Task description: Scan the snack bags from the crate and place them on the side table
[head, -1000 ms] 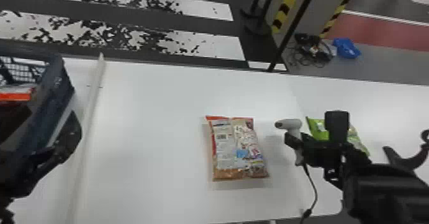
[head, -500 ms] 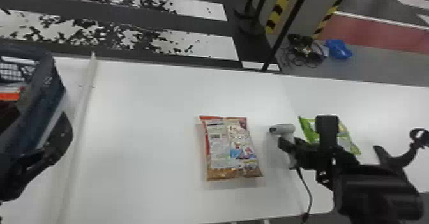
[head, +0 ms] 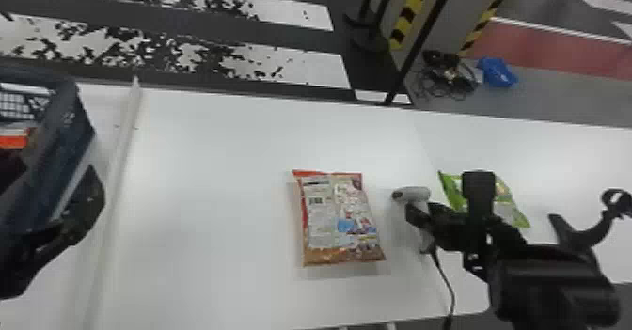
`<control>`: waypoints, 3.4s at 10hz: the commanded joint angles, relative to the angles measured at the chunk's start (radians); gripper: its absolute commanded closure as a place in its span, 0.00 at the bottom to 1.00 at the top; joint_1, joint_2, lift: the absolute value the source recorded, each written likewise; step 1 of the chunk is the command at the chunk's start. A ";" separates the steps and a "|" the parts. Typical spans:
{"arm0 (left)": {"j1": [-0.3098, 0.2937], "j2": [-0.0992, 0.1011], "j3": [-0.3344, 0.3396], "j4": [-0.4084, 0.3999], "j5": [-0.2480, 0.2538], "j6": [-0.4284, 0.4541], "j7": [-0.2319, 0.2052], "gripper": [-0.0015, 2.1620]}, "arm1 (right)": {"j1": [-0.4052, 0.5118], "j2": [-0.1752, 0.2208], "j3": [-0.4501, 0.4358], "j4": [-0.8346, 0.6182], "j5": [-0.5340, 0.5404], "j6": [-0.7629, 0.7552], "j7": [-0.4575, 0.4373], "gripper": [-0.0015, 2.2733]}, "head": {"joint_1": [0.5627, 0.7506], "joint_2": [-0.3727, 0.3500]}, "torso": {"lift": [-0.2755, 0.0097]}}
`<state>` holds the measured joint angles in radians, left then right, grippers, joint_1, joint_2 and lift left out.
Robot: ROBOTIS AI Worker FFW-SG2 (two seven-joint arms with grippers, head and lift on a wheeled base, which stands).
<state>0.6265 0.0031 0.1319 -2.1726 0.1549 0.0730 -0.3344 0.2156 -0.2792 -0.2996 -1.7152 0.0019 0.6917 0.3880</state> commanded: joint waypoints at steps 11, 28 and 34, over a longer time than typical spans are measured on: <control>0.007 -0.006 -0.018 -0.012 -0.006 0.003 0.012 0.04 | 0.151 0.025 -0.081 -0.258 -0.252 0.228 0.201 0.06 | 0.70 0.23 | 0.64; 0.032 -0.006 -0.018 -0.015 -0.002 -0.025 0.005 0.04 | 0.096 0.017 -0.234 -0.176 -0.494 0.259 0.434 0.98 | 0.70 0.33 | 0.64; 0.039 -0.006 -0.023 -0.021 -0.003 -0.022 0.005 0.04 | 0.002 -0.014 -0.500 0.012 -0.666 0.032 0.170 0.98 | 0.70 0.03 | 0.64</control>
<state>0.6650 0.0031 0.1098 -2.1922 0.1523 0.0512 -0.3297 0.2251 -0.2861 -0.7900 -1.7342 -0.6552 0.7641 0.5652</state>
